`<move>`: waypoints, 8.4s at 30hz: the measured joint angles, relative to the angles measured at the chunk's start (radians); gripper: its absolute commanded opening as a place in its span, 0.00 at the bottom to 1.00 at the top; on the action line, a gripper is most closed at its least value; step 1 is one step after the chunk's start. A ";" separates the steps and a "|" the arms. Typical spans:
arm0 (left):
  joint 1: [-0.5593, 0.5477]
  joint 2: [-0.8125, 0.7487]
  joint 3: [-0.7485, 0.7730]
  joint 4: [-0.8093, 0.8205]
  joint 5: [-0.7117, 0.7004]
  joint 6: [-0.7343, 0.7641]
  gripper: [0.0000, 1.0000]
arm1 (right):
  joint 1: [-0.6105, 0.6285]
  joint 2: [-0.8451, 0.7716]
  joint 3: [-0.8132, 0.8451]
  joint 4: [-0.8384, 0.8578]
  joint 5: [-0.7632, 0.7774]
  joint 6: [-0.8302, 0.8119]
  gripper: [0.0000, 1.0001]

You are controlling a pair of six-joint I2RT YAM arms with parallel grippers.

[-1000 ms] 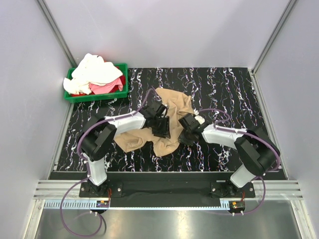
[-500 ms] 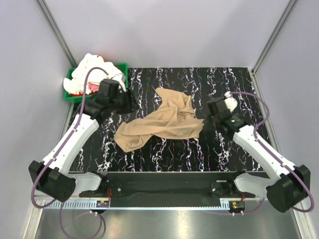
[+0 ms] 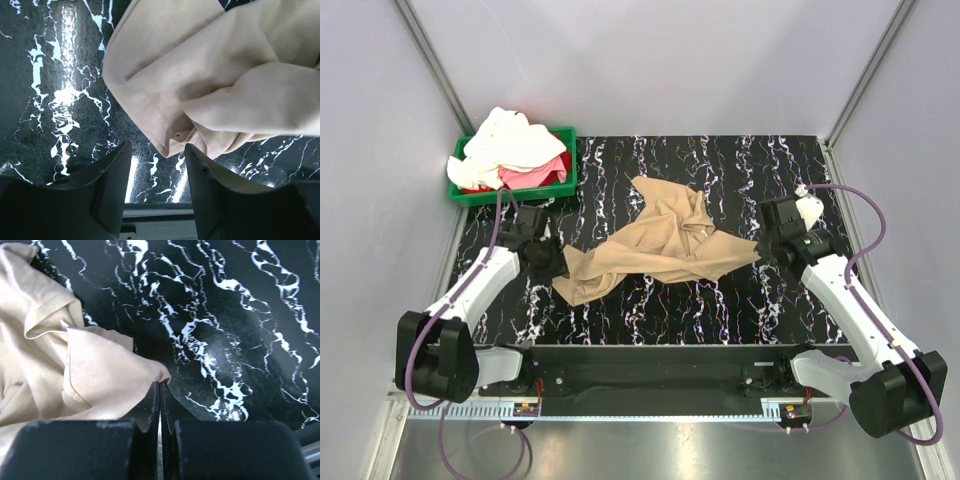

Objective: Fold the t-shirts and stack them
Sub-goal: Flatten the tshirt out

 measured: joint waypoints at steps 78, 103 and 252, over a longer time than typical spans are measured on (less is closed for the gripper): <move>-0.181 0.147 0.242 0.072 0.007 0.073 0.49 | -0.284 -0.132 0.068 0.012 -0.045 -0.117 0.00; -0.233 0.472 0.209 0.193 0.093 0.113 0.00 | -0.284 -0.097 0.040 0.052 -0.075 -0.118 0.00; -0.195 -0.016 -0.384 0.696 0.107 -0.380 0.01 | -0.285 -0.023 -0.008 0.404 -0.021 -0.129 0.00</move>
